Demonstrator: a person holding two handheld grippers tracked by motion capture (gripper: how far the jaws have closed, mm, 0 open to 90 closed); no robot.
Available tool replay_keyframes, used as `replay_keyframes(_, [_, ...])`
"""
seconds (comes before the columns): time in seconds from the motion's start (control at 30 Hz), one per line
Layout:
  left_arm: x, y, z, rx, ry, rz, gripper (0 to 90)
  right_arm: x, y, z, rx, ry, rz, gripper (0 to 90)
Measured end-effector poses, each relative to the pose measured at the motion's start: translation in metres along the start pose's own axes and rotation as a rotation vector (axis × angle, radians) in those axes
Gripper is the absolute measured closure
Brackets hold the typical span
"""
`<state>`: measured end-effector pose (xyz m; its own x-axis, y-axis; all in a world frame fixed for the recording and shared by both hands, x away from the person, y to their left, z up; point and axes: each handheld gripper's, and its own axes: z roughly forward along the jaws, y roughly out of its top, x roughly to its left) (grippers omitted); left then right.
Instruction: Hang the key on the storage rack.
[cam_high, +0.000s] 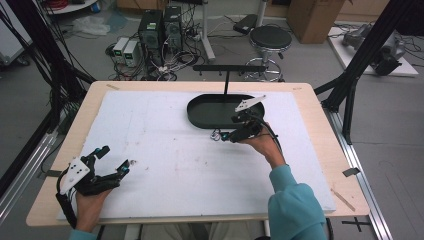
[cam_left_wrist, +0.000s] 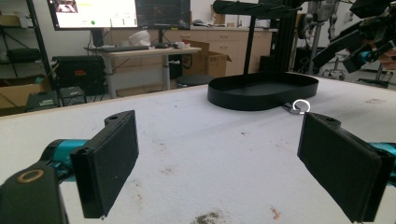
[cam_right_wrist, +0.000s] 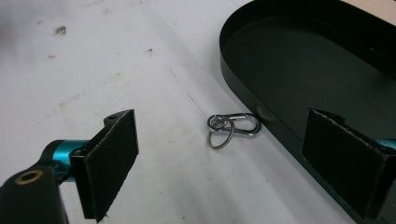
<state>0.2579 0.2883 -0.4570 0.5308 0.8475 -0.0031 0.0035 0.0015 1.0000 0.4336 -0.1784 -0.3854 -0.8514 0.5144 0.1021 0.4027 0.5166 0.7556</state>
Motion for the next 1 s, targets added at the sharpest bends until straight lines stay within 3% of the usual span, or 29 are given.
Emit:
replay_keyframes(0.4, [0.0,0.0,0.0,-0.001,-0.001,0.002,12.9,-0.003,0.001,0.026,0.112,-0.024,0.007,11.2])
replay_keyframes(0.63, [0.0,0.0,0.0,0.002,-0.003,-0.002,12.9,-0.006,0.0,0.034,0.154,-0.011,0.009,20.3])
replay_keyframes(0.67, [0.0,0.0,0.0,0.002,-0.003,-0.001,12.9,-0.006,0.0,0.036,0.169,-0.021,0.007,25.9])
replay_keyframes(0.87, [0.0,0.0,0.0,0.002,-0.004,-0.002,12.9,-0.006,-0.002,0.041,0.185,-0.024,0.01,34.4])
replay_keyframes(0.9, [0.0,0.0,0.0,0.002,-0.004,-0.002,12.9,-0.006,-0.002,0.044,0.197,-0.022,0.009,39.8])
replay_keyframes(1.0, [0.001,0.0,0.0,0.002,-0.004,-0.003,12.9,-0.007,-0.003,0.046,0.208,-0.02,0.007,45.3])
